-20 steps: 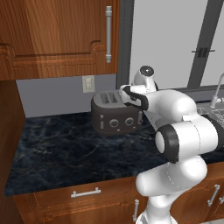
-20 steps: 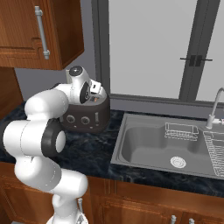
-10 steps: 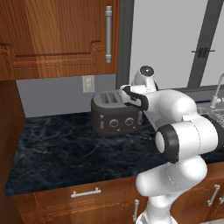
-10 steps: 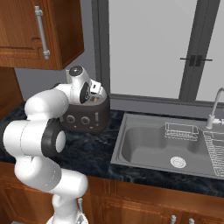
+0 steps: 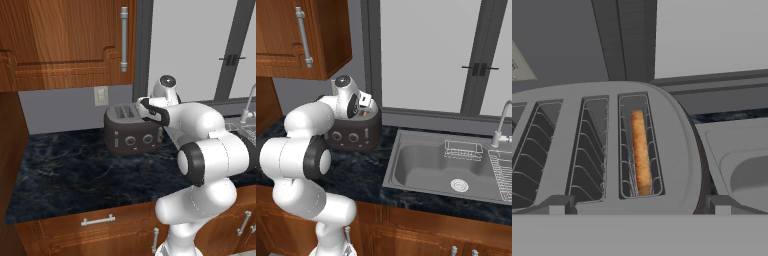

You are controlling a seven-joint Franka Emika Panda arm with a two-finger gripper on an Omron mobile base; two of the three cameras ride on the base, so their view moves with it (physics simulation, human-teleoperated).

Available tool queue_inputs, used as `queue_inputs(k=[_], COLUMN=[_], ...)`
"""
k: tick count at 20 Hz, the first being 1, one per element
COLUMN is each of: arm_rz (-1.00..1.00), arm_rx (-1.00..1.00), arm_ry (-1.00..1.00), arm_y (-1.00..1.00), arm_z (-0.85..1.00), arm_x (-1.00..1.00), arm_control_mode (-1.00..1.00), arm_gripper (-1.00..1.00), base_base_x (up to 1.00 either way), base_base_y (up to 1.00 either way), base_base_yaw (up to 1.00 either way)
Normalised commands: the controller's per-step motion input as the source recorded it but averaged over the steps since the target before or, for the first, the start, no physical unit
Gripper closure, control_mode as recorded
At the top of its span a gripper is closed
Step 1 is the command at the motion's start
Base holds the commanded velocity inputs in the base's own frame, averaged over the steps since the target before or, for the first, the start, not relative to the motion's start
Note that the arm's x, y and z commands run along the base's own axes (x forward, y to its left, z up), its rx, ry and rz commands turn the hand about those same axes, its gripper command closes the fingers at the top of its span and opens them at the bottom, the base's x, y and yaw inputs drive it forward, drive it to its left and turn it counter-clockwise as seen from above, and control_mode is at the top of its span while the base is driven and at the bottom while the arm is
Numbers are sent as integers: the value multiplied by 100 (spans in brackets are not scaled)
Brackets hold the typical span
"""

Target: Start the toaster. Once the lever pops up, take the bread to the plate on the dining counter.

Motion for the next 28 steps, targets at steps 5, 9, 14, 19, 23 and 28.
queue_inputs(k=[5,9,14,19,23,28], arm_rz=[0,0,0,0,0,0], arm_rx=[0,0,0,0,0,0], arm_ry=[0,0,0,0,0,0], arm_y=[0,0,0,0,0,0], arm_z=[0,0,0,0,0,0], arm_x=[0,0,0,0,0,0], arm_control_mode=[-100,-100,-100,-100,-100,-100], arm_gripper=[-100,-100,-100,-100,-100,-100], base_base_x=[0,0,0,0,0,0], base_base_y=[0,0,0,0,0,0], base_base_yaw=[0,0,0,0,0,0])
